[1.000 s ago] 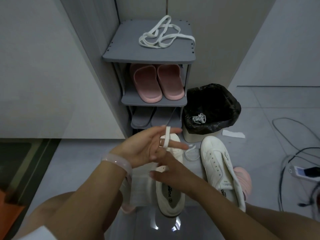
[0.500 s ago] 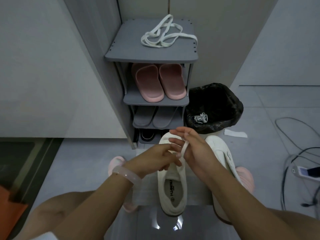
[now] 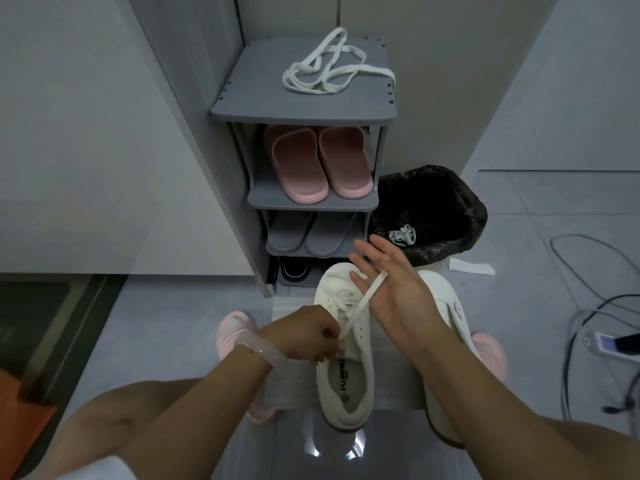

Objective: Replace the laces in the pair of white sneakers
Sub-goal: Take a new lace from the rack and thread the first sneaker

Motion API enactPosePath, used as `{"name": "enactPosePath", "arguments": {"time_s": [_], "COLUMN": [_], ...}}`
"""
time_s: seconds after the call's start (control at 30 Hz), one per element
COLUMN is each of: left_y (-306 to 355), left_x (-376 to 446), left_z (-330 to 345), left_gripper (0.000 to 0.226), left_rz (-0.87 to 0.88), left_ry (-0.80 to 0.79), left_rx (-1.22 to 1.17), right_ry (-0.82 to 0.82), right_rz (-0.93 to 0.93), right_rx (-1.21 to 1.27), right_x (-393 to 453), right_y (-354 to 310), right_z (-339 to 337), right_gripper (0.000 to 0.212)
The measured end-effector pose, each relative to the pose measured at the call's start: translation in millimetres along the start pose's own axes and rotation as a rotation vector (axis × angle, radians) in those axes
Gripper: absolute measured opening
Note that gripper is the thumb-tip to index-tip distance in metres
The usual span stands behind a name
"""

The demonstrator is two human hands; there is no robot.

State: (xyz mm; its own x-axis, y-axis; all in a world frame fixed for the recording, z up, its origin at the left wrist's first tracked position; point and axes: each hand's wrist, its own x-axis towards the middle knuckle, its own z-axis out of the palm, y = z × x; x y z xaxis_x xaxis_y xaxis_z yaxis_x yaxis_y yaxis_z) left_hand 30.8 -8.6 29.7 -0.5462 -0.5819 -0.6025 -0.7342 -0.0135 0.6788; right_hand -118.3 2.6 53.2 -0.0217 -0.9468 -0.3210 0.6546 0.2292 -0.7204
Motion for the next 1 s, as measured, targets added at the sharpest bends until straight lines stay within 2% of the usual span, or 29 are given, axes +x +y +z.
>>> {"name": "enactPosePath", "arguments": {"time_s": [0.07,0.13,0.2,0.3,0.37,0.5,0.63,0.83,0.93,1.0], "left_y": [0.9,0.8,-2.5,-8.9,-12.0,-21.1,-29.8,-27.4,-25.0,-25.7], "left_x": [1.7,3.6,5.1,8.2,11.8,17.8,20.8,23.1,22.6,23.7], "left_z": [-3.0,-10.0,-17.2,-18.1,-12.3,-2.9,2.4,1.1,0.4,0.8], "left_gripper": [0.019,0.019,0.018,0.016,0.018,0.018,0.021,0.023,0.02,0.011], "left_rz": [-0.015,-0.051,-0.076,-0.116,-0.152,-0.184,-0.127,-0.082,-0.041,-0.011], "left_ry": [0.111,0.288,0.416,0.506,0.506,0.468,0.435,0.442,0.428,0.423], "left_rx": [-0.222,-0.514,-0.757,-0.864,-0.816,-0.739,-0.482,-0.419,-0.227,-0.098], "right_ry": [0.004,-0.021,-0.04,0.001,-0.064,-0.131,-0.141,-0.139,-0.132,-0.136], "right_rz": [0.045,0.064,0.021,-0.049,-0.031,-0.06,-0.096,-0.091,-0.085,-0.091], "right_rx": [-0.186,-0.68,-1.091,-1.412,-1.593,-1.675,-1.701,-1.672,-1.653,-1.656], "right_x": [2.0,3.3,0.8,-1.7,-3.1,-5.4,-4.0,-1.2,-1.1,-1.5], "right_y": [1.0,6.8,16.8,28.1,32.9,41.3,48.1,51.5,51.7,52.4], "right_z": [-2.5,-9.8,-17.3,-27.6,-31.9,-32.2,-32.9,-35.2,-34.6,-34.9], "right_gripper": [0.032,0.046,0.041,0.019,0.023,0.027,0.028,0.027,0.026,0.026]}}
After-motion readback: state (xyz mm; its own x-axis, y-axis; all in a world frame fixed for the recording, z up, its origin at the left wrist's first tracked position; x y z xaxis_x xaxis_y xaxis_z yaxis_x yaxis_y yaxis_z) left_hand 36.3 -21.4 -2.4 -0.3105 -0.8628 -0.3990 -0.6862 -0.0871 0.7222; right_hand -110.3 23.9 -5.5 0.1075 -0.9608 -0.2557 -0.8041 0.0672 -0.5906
